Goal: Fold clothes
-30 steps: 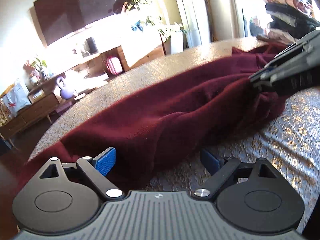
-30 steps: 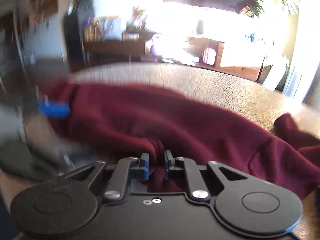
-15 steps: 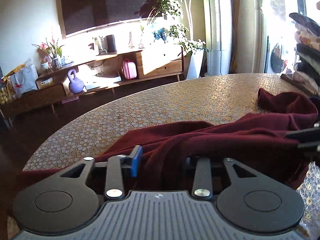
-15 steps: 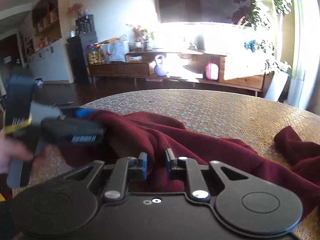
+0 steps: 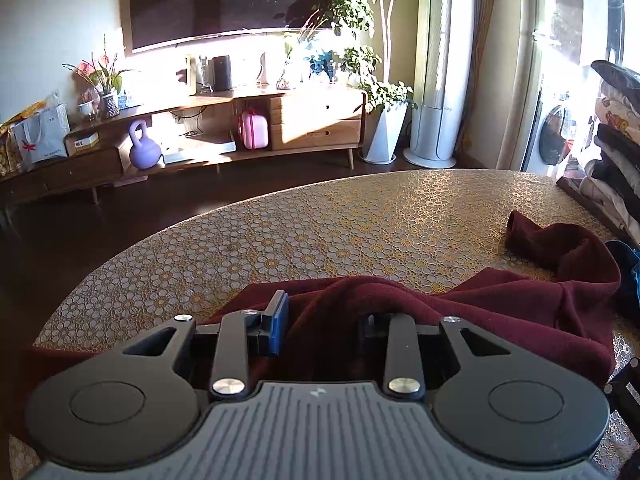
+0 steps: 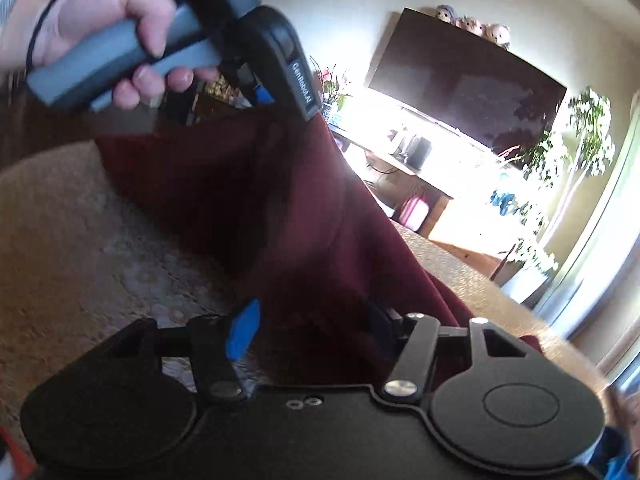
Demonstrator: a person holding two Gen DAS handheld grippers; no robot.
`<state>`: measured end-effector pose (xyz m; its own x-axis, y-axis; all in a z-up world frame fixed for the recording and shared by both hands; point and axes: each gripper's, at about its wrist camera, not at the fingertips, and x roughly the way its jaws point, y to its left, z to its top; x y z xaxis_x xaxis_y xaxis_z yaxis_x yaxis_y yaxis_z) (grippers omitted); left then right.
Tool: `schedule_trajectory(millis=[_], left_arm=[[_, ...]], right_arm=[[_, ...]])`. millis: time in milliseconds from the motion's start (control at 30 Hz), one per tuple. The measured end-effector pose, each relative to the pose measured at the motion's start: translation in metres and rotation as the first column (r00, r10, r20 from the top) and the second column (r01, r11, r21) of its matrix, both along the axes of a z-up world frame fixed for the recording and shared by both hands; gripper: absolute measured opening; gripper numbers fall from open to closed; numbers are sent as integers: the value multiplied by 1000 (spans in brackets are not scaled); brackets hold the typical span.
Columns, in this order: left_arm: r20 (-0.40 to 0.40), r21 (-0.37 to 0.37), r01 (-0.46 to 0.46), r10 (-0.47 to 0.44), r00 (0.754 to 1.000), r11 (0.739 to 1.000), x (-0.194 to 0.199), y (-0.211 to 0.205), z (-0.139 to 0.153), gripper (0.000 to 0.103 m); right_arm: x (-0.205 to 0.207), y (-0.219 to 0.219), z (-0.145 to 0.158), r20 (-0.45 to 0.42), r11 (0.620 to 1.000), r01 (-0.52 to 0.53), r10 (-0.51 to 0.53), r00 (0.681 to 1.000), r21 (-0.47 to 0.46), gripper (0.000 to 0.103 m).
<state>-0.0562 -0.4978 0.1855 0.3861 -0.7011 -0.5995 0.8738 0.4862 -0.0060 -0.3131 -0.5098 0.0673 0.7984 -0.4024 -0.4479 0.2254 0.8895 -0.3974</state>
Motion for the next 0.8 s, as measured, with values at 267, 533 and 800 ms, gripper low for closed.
schedule_trajectory(millis=[267,533,800], left_arm=[[1,19,21,-21,1000,1000,3,-2,-2,31],[-13,50,142,-142,990,989,8,4,-7,33],[180,133,344,-364,914,929,-26,64,-25,86]], right_arm=[[12,-1,-23,-130,977,-106,83,988,-186,103],[15,-26,8,-86,997,-49,45,995,-52,103],[6,-97,63,71,937,83,-114,991,339,103]])
